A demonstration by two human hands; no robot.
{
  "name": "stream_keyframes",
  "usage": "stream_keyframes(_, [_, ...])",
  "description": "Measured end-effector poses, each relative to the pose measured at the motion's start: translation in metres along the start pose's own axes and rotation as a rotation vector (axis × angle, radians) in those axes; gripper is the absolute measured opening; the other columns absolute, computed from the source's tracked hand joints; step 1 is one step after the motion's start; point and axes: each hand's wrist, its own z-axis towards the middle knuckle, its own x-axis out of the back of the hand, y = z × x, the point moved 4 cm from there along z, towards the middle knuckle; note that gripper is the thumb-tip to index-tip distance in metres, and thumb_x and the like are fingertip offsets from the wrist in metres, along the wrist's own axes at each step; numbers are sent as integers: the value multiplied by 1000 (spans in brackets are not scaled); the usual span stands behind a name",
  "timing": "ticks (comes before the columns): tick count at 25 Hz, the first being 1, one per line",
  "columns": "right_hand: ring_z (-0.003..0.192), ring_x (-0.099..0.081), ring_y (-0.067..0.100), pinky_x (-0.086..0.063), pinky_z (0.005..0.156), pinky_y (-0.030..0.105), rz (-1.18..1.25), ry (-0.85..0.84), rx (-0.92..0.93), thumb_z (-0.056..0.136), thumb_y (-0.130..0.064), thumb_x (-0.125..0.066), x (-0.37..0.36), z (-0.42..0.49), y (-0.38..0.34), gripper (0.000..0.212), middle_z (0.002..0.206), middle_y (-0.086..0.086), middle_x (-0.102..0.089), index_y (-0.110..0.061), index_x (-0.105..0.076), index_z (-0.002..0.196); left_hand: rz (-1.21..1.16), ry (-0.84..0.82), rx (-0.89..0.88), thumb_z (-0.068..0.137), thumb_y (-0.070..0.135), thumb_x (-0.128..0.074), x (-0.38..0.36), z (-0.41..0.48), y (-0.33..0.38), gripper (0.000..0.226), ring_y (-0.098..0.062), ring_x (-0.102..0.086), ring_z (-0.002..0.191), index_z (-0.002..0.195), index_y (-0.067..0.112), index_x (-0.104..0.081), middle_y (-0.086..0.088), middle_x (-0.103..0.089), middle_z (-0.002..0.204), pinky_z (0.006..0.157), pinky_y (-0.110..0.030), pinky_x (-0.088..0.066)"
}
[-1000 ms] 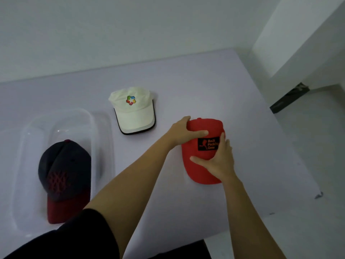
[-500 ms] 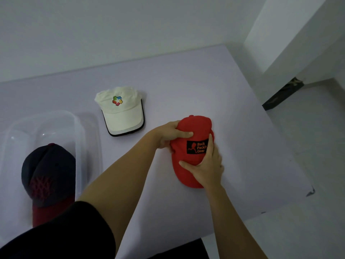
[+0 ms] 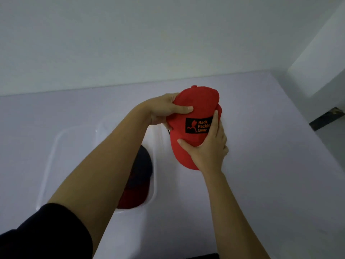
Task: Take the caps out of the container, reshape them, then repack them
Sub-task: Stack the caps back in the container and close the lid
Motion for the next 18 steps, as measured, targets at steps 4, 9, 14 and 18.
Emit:
stream_keyframes(4, [143, -20, 23, -27, 111, 53, 235, -78, 159, 62, -68, -68, -52, -27, -87, 116, 158, 3, -15, -30, 0, 148, 15, 157, -35, 85, 28, -66, 103, -89, -22, 46, -31, -65, 107, 129, 30, -53, -4, -68, 118, 87, -55, -52])
stream_keyframes(9, [142, -19, 18, -26, 115, 42, 460, -309, 10, 65, -58, -72, -124, -79, -104, 111, 153, 5, -19, -16, -10, 147, 9, 327, -60, 83, 28, -67, 183, -147, -52, 46, -30, -65, 107, 128, 29, -54, -4, -68, 118, 88, -58, -51])
stream_keyframes(14, [145, -11, 25, -21, 117, 43, 226, -540, -58, 53, -56, -83, -175, -92, -88, 132, 156, 9, -8, -14, -1, 148, -15, 363, -90, 82, 29, -69, 214, -155, -73, 46, -24, -68, 99, 126, 30, -56, 0, -70, 113, 80, -47, -56])
stream_keyframes(18, [137, -26, 31, -29, 111, 49, 9, -668, -37, 43, -56, -86, -187, -87, -83, 141, 149, 13, -21, -28, 5, 147, -14, 369, -137, 84, 27, -68, 216, -149, -76, 41, -14, -70, 82, 123, 30, -58, 6, -72, 102, 65, -35, -56])
